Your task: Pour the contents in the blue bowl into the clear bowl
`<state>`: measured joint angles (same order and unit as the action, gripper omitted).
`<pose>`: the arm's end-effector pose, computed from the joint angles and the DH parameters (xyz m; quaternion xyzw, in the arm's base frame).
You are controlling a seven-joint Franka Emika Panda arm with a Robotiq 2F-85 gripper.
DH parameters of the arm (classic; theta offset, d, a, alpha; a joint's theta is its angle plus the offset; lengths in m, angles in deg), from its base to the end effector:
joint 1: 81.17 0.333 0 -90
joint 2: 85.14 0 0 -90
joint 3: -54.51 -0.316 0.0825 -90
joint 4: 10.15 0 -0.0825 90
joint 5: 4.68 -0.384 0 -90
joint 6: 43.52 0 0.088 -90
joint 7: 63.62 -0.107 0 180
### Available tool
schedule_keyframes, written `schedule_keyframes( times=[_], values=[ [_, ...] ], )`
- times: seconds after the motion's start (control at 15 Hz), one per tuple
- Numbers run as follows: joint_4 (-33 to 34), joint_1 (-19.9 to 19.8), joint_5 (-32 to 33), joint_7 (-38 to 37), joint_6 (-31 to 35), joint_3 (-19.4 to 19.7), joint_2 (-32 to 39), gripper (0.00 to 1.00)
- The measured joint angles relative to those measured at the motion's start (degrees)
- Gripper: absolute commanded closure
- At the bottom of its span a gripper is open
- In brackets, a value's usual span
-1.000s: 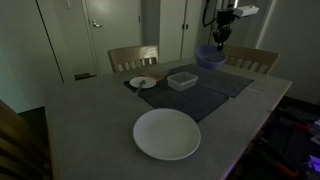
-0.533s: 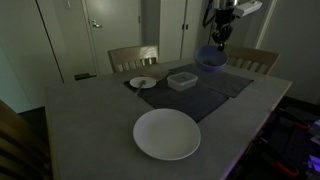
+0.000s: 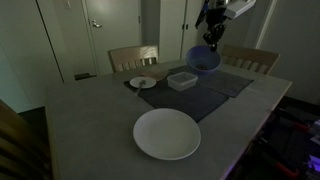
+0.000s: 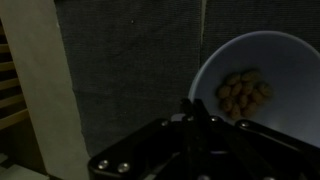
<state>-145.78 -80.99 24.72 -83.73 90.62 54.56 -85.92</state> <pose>0.4967 -0.0065 0.3311 0.9834 0.0074 0.0259 0.1792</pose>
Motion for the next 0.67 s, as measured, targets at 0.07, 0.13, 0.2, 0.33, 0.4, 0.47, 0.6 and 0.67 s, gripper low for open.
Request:
schedule_keyframes(
  times=[0.07,0.13,0.2,0.33,0.4,0.47,0.6,0.67],
  values=[
    [0.3,0.2,0.7,-0.8,0.0,-0.2,0.3,0.99],
    [0.7,0.4,1.2,-1.5,0.0,-0.4,0.6,0.99],
    [1.3,0.4,1.7,-2.1,0.1,-0.5,1.2,0.99],
    [3.0,0.7,2.1,-2.6,0.3,-0.5,2.7,0.99],
    [4.0,0.8,2.3,-2.8,0.3,-0.5,3.6,0.99],
    [5.0,0.9,2.4,-3.0,0.4,-0.5,4.6,0.99],
    [7.0,1.2,3.3,-3.8,0.8,-0.5,6.5,0.99],
    [7.8,1.4,4.3,-4.7,0.9,-0.5,7.4,0.99]
  ],
)
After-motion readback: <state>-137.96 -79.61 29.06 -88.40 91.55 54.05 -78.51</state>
